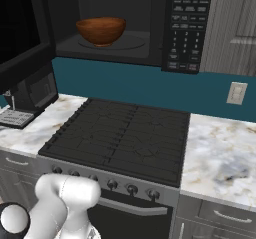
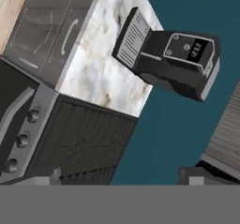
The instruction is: Pick the bell pepper from the sink and place it in the bowl. Then pick the bowl and place it in the microwave. Then close the microwave door and press the start button.
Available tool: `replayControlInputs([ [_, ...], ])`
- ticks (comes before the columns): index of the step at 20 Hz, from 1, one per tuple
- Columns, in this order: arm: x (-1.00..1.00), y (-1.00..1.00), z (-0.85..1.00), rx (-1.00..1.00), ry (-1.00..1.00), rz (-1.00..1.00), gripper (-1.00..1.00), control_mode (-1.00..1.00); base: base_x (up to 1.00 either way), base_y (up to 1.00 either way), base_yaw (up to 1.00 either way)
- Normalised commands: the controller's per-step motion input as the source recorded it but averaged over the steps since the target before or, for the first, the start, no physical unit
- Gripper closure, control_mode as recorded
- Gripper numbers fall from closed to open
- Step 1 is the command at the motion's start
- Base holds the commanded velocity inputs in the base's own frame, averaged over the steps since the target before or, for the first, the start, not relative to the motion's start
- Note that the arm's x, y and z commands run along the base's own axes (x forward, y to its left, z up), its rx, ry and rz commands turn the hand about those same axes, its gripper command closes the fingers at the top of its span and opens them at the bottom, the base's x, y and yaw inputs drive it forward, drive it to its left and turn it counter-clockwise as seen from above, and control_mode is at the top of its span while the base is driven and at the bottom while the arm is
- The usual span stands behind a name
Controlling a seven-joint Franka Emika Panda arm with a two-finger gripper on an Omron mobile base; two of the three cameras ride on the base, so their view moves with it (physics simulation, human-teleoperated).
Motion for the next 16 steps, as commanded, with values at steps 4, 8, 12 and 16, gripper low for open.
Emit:
replayControlInputs([
  [4, 0.0, -0.99, 0.03, 0.13, 0.0, 0.0, -1.0, -1.0, 0.0, 0.0, 0.0],
  [8, 0.0, -1.0, 0.11, 0.15, 0.0, -0.01, -1.0, -1.0, 0.0, 0.0, 0.0],
  [12, 0.44, -1.0, 0.23, 0.14, 0.0, -0.04, -1.0, -1.0, 0.0, 0.0, 0.0],
  [16, 0.61, -1.0, 0.23, 0.08, 0.0, -0.06, -1.0, -1.0, 0.0, 0.0, 0.0],
])
